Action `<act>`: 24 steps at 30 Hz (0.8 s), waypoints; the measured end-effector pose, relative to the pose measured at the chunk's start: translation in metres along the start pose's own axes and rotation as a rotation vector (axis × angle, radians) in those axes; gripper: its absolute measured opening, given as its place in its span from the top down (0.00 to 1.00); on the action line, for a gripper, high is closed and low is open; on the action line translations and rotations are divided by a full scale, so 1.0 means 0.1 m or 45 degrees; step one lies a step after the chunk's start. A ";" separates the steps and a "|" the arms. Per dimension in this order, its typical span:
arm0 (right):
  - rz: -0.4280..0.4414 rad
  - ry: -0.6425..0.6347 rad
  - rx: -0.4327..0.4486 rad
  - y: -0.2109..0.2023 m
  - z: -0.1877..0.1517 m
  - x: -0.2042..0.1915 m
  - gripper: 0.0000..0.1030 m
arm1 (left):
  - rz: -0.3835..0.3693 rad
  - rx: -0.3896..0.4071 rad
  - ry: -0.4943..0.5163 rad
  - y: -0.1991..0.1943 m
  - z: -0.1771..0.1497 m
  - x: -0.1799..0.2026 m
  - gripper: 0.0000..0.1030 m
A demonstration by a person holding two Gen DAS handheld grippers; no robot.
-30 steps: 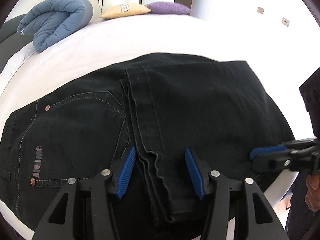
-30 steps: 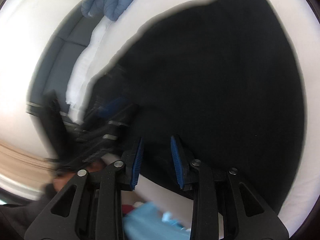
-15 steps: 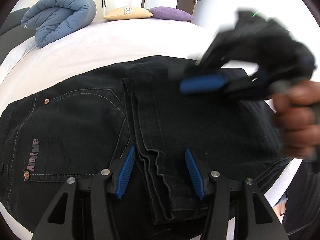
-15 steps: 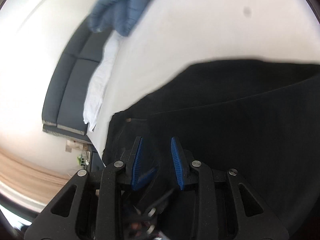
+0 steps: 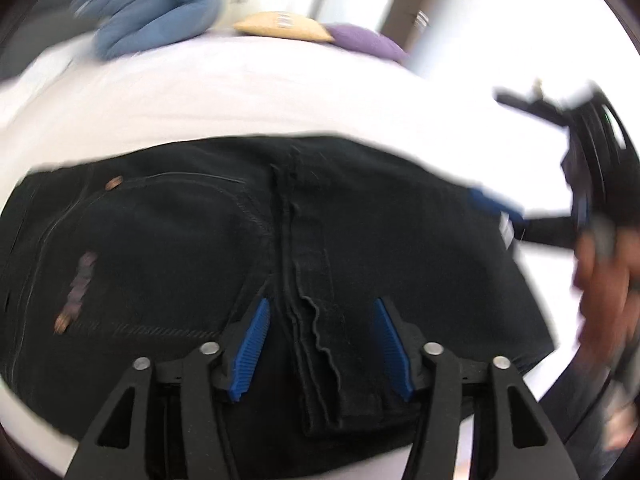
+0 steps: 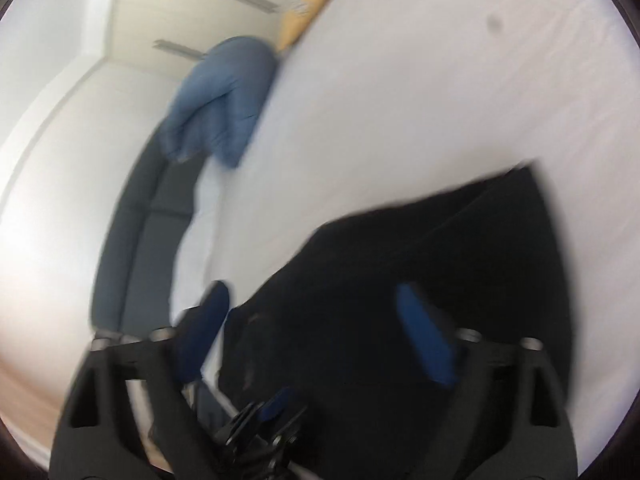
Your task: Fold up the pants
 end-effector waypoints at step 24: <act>0.120 -0.026 -0.348 0.64 -0.86 -0.67 0.44 | -0.216 0.403 -1.188 -0.96 -0.57 -2.15 0.12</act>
Point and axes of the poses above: each gripper's, at about its wrist camera, not at the fingertips, and y roughly the way its jaws point, x to its right, z to its top, the point moved 4 cm from there along y, roughly the way its jaws point, and after that the axes turned 3 degrees about -z, right-handed, at the moved point
